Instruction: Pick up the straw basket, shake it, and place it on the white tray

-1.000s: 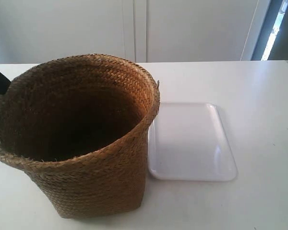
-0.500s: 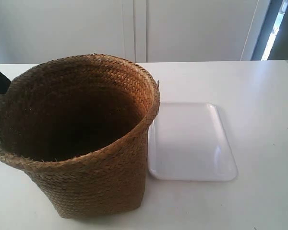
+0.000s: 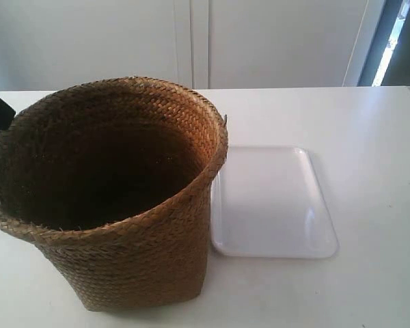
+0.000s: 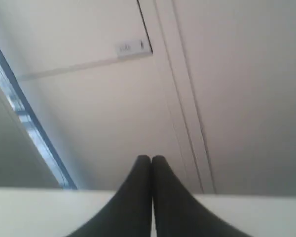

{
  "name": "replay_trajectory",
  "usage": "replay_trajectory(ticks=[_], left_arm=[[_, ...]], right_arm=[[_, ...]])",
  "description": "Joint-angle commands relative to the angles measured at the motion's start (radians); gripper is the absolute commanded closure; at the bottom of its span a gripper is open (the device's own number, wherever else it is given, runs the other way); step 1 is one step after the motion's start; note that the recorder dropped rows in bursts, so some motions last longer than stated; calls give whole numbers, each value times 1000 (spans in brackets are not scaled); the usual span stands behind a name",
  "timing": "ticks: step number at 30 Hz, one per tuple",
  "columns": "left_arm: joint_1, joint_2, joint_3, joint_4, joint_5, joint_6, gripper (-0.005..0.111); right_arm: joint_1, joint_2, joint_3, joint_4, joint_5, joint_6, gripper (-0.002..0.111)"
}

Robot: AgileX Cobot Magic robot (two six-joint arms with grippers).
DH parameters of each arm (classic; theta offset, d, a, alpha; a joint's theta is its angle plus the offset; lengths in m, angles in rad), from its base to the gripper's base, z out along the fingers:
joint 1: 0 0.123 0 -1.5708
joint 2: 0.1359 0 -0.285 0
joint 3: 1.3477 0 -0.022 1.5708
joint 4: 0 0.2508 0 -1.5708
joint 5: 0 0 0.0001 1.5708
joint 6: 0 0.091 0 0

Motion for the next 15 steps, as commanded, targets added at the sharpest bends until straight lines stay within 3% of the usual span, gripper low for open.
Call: replay_trajectory(ticks=[1, 6, 8, 11, 15], left_arm=[[-4, -9, 7, -18, 4, 5, 48], [-4, -9, 7, -18, 4, 5, 48], [-4, -9, 7, -18, 4, 5, 48], [-4, -9, 7, -18, 1, 5, 48], [-4, -9, 7, -14, -5, 5, 48]], right_arm=[[-6, 172, -192, -479, 332, 262, 108], [-6, 294, -305, -941, 610, 407, 97], [-6, 317, -298, -1027, 654, 543, 91], [-6, 340, -296, -984, 683, 548, 79], [-6, 351, -296, -757, 722, 382, 51]])
